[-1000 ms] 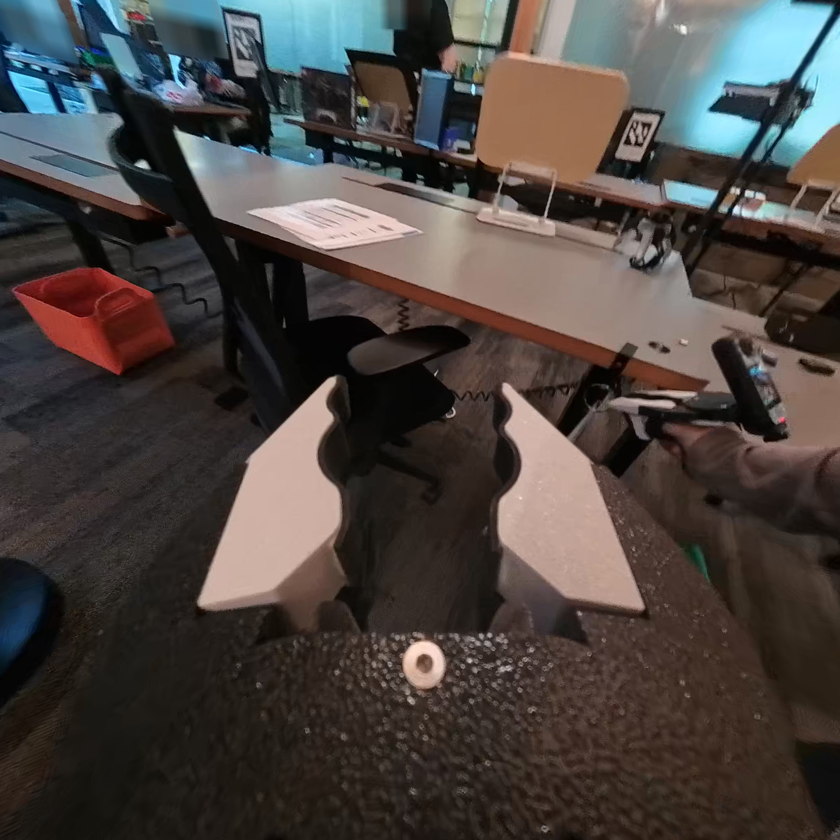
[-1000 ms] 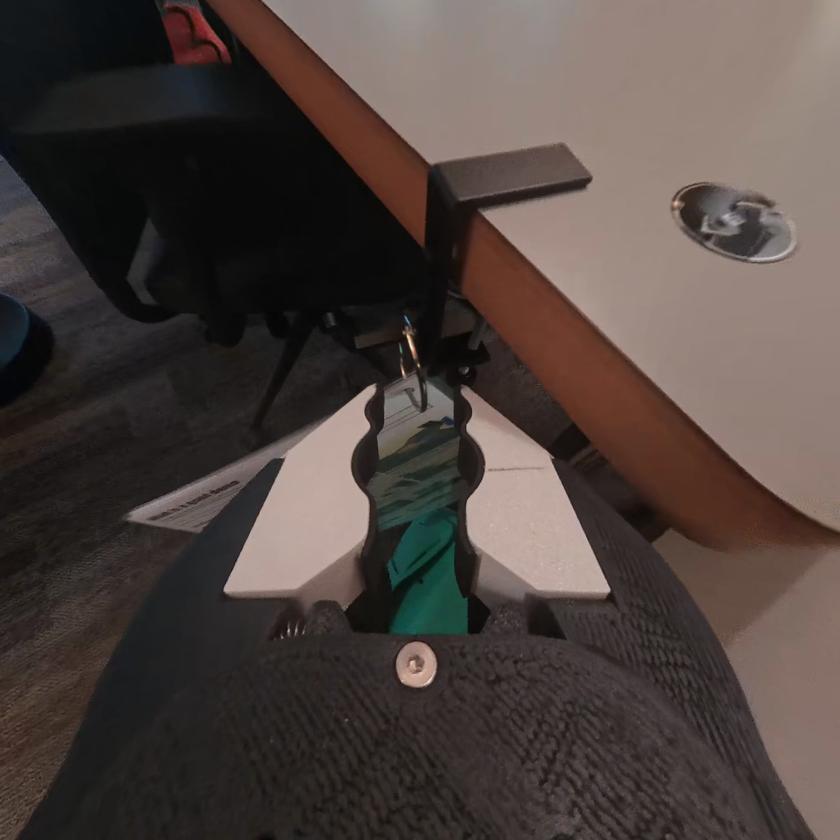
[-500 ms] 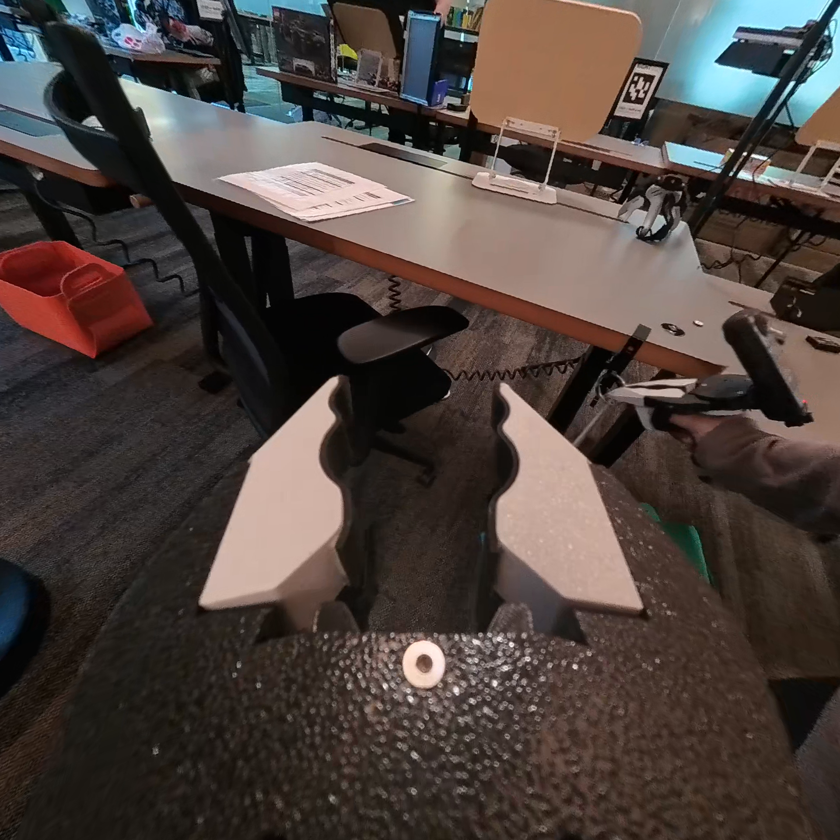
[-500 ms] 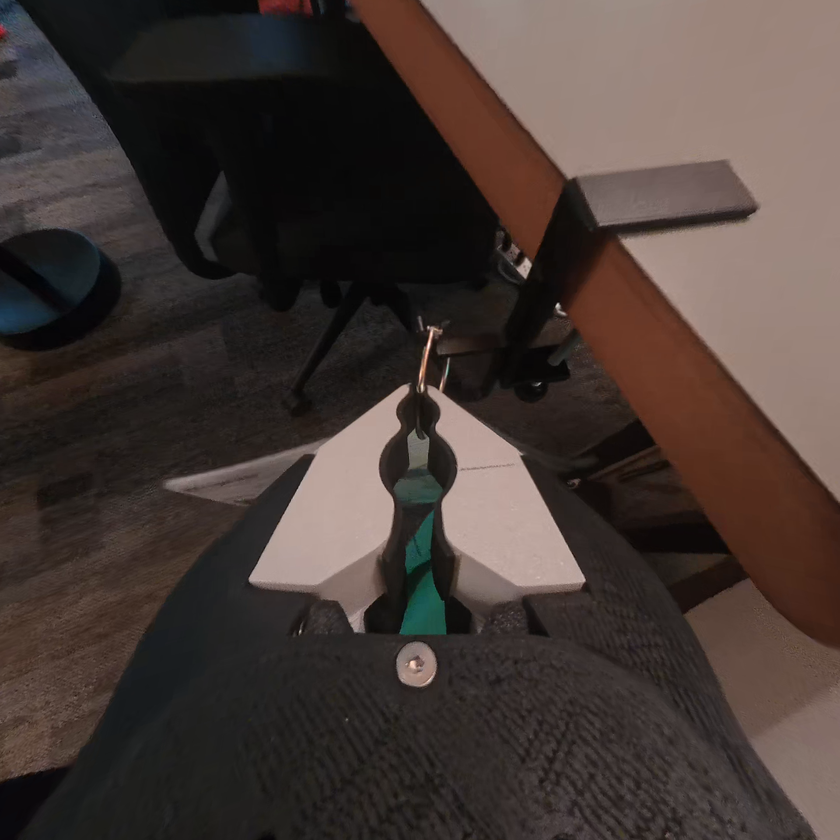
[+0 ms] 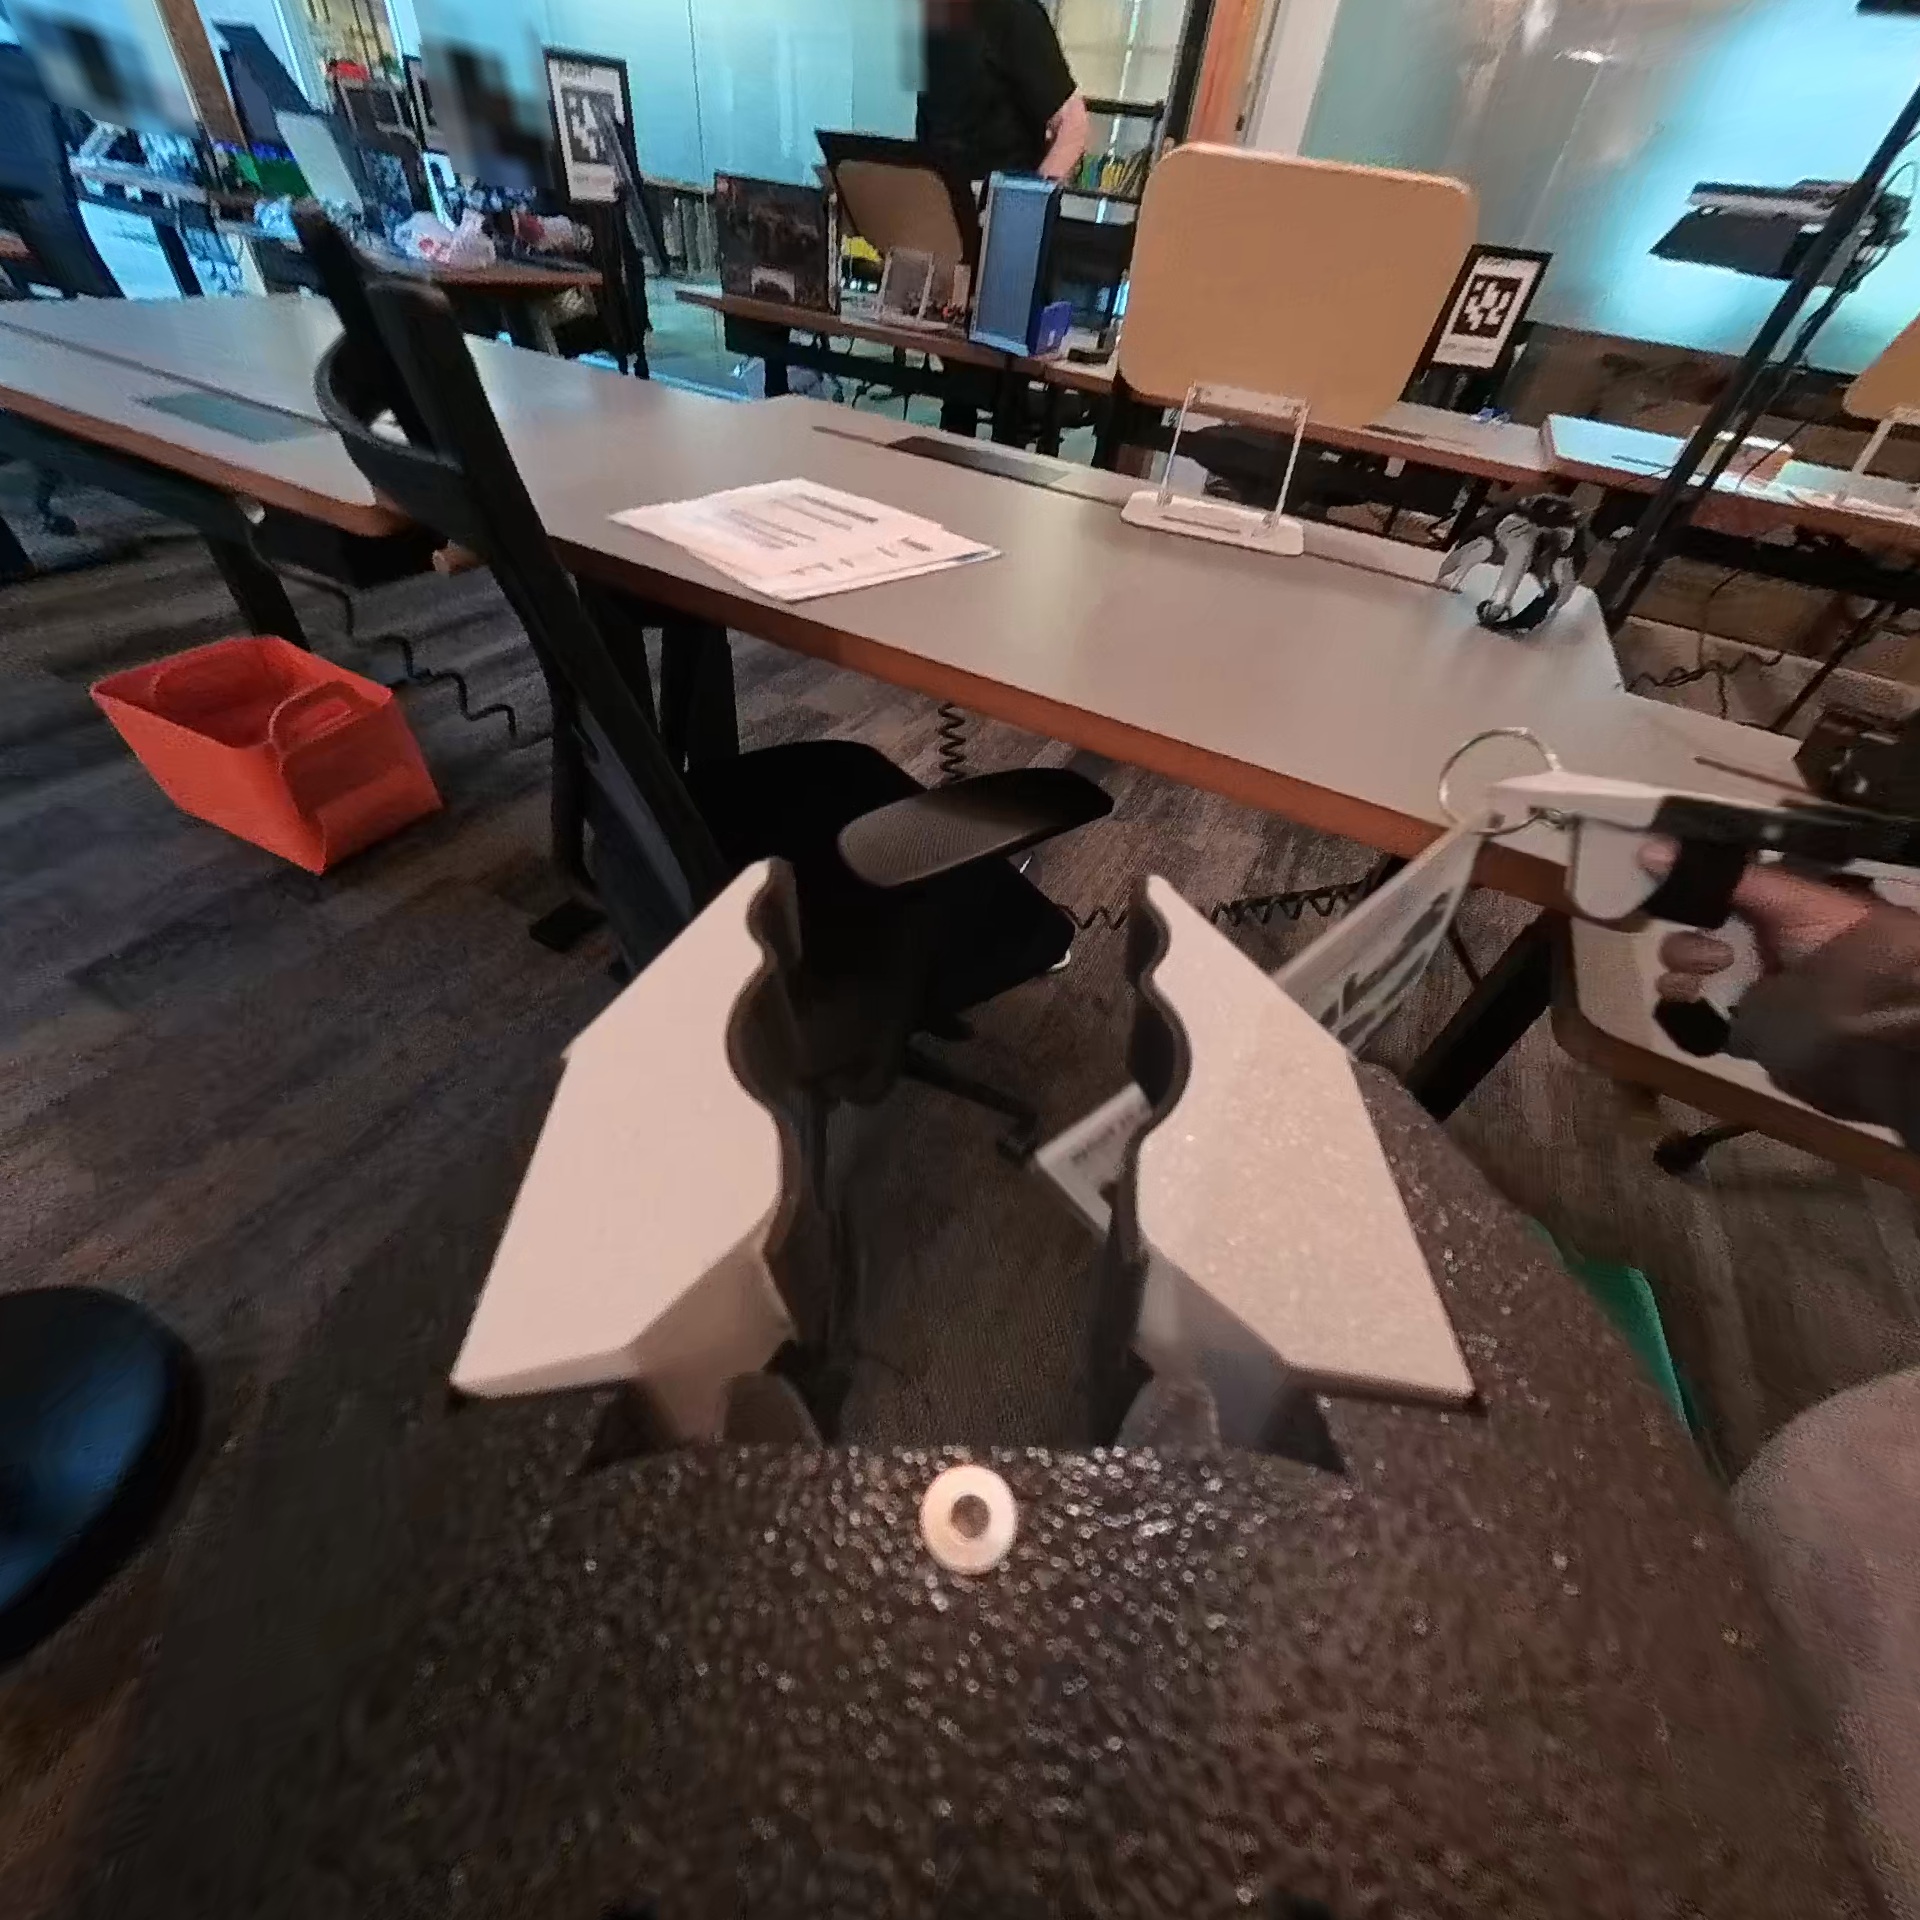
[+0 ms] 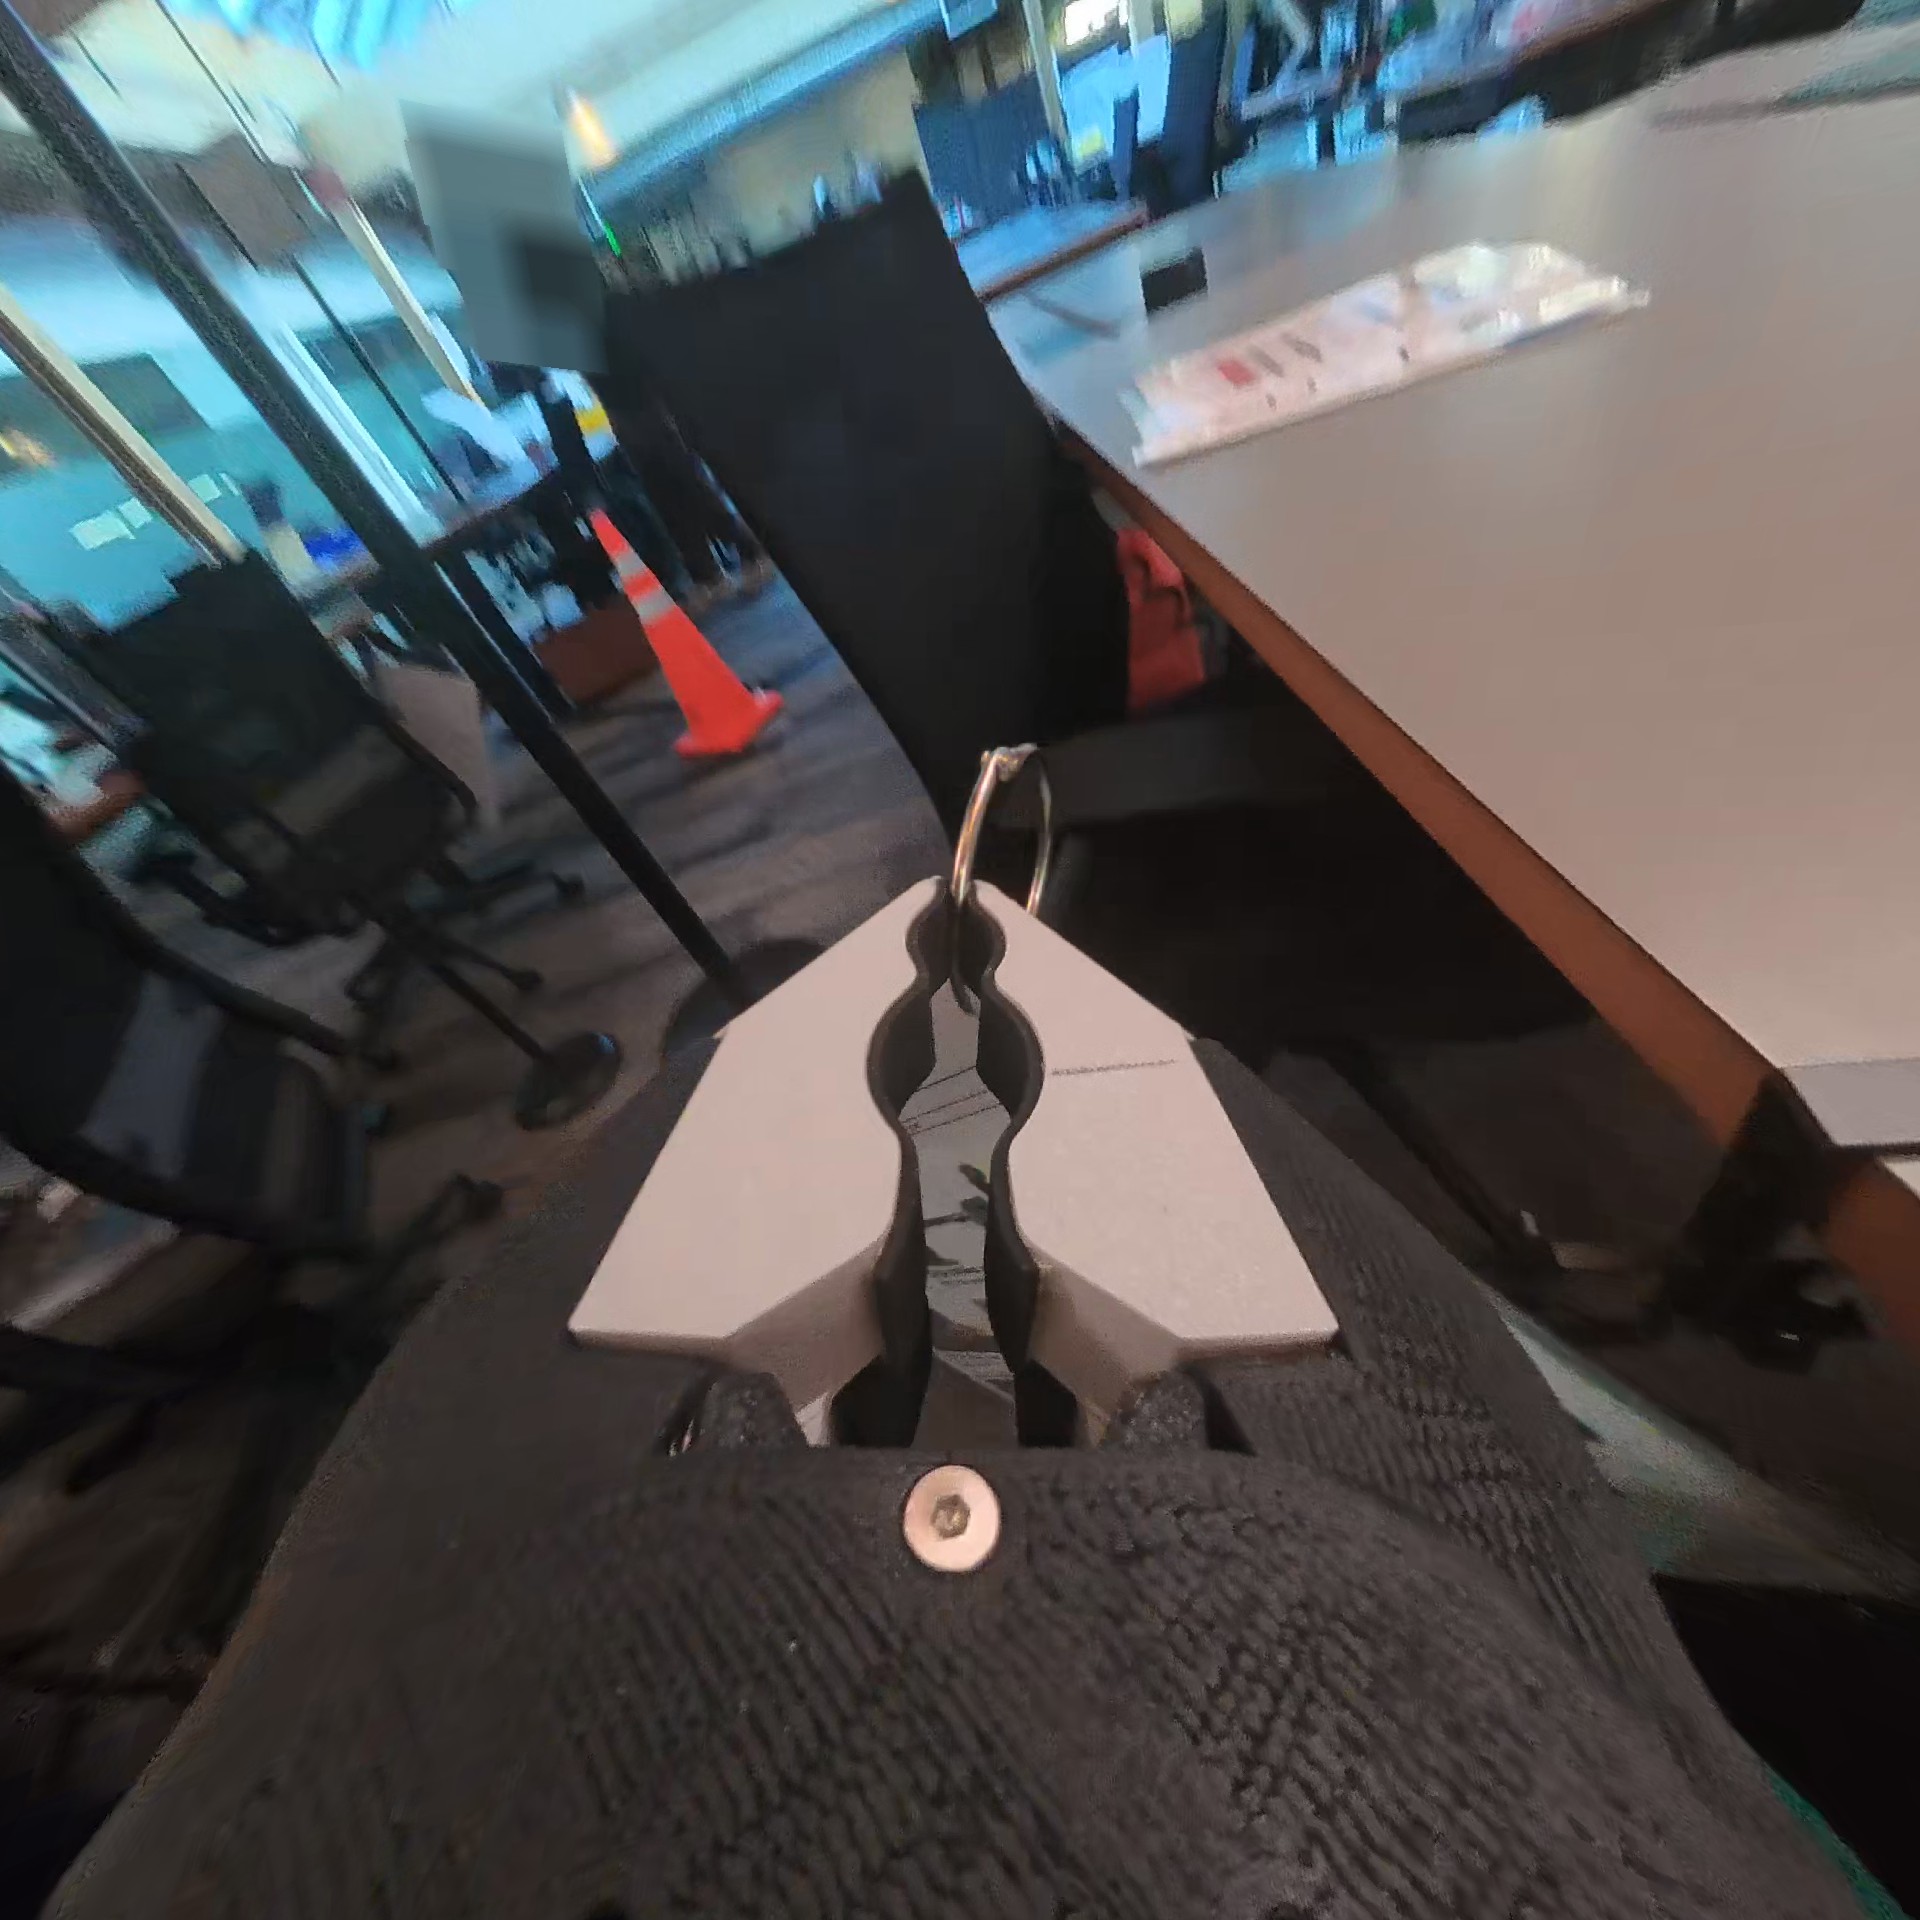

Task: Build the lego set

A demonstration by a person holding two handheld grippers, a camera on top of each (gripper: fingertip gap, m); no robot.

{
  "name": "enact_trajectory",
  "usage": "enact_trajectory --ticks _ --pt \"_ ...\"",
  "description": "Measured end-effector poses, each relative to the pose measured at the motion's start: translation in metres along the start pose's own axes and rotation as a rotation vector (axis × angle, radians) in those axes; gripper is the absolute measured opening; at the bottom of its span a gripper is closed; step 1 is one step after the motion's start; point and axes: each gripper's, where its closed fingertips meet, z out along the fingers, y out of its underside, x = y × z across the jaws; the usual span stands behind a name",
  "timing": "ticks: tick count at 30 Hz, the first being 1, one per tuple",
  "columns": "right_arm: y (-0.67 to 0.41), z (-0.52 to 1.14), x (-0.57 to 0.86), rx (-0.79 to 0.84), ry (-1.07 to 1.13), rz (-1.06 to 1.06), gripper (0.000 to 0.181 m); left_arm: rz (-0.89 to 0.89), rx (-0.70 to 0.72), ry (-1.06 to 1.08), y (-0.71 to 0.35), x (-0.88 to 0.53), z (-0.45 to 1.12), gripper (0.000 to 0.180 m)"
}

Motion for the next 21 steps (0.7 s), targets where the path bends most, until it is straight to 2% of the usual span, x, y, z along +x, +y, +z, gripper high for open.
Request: enact_trajectory --ticks 5,12,15,21 --pt "-0.060 -0.056 -0.048 0.236 -0.063 0.081 0.000 0.006 0.060 0.084 -0.010 0.013 -0.009 0.065" --pt "-0.142 -0.180 -0.111 0.547 -0.006 0.005 0.000 0.019 0.104 0.343 -0.019 0.064 -0.005 0.072" --pt "-0.173 -0.232 -0.143 0.656 0.031 -0.062 0.000 -0.011 0.135 0.501 -0.025 0.103 -0.004 0.078" --pt "-0.213 -0.323 -0.199 0.857 0.041 -0.139 0.000 -0.094 0.104 0.761 -0.019 0.189 -0.013 0.100"
